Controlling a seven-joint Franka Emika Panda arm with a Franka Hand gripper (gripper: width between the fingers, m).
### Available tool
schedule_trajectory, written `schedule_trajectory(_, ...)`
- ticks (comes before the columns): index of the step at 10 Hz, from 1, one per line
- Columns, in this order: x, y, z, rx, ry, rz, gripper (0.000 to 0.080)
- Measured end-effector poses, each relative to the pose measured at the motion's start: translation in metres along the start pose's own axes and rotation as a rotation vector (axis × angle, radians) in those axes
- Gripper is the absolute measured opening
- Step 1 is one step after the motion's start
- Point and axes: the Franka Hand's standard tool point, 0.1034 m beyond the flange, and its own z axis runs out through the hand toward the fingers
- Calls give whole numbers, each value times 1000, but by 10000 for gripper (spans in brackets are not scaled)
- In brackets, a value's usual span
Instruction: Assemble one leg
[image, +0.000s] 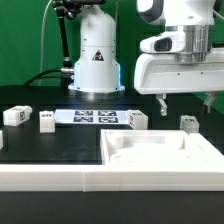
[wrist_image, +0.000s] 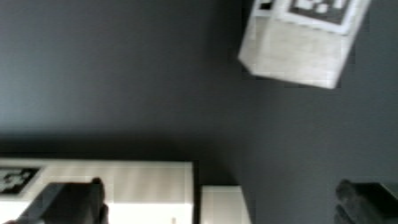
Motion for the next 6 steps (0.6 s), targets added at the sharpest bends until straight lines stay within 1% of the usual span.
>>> schedule_trajectory(1,-4,-4,2,2,-3,-20,649)
schedule_trajectory(2,-2,0,1,-8,-31,-36,649)
schedule_trajectory(3,0,-2,1,-5,-23,-39,649)
schedule_trajectory(4,-6,1,3,-21,-74,-46,649)
schedule_trajectory(5,-10,3,3,-46,-187,-42,649)
schedule_trajectory(6,-5,0,3,-53,-242,-48,649)
